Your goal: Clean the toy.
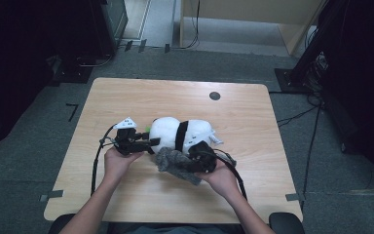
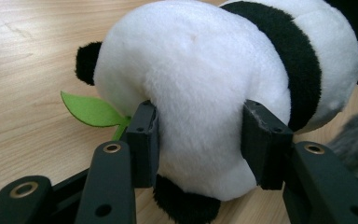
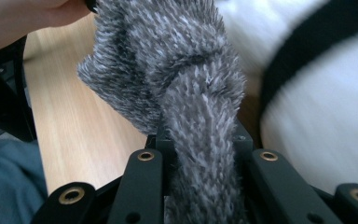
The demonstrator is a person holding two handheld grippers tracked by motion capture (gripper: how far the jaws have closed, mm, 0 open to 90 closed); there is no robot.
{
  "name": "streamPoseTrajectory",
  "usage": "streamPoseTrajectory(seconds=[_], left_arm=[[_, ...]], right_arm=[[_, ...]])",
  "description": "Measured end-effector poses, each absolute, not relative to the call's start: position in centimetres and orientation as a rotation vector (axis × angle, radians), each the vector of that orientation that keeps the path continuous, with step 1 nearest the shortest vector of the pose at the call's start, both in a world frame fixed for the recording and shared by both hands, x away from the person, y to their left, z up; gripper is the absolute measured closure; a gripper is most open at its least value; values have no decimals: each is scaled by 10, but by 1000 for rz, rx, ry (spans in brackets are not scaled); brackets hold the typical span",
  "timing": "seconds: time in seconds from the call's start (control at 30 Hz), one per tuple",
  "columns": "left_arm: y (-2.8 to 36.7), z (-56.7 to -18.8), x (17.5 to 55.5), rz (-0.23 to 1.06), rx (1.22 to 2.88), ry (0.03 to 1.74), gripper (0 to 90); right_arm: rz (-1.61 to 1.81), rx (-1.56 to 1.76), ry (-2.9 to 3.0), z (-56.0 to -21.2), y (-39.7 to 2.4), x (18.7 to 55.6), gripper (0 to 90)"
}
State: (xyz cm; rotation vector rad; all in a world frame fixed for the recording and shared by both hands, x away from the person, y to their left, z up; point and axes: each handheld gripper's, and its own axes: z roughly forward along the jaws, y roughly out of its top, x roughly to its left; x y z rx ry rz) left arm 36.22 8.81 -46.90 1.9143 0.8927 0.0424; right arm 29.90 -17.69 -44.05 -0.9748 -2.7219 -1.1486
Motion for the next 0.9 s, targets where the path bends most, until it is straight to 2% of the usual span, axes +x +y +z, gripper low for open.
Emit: streamPoseTrajectory(seconds=[0.23, 0.4, 0.9], left_arm=[[88, -469, 362, 41, 1912, 896, 519], [88, -469, 361, 46, 1913, 900, 520], [88, -469, 362, 45, 1913, 896, 520]], right_arm=[[-1126, -937, -2768, -451, -140, 315, 744], [-1108, -975, -2815, -456, -129, 322, 744], [-1117, -1051, -2828, -450, -161, 310, 740]])
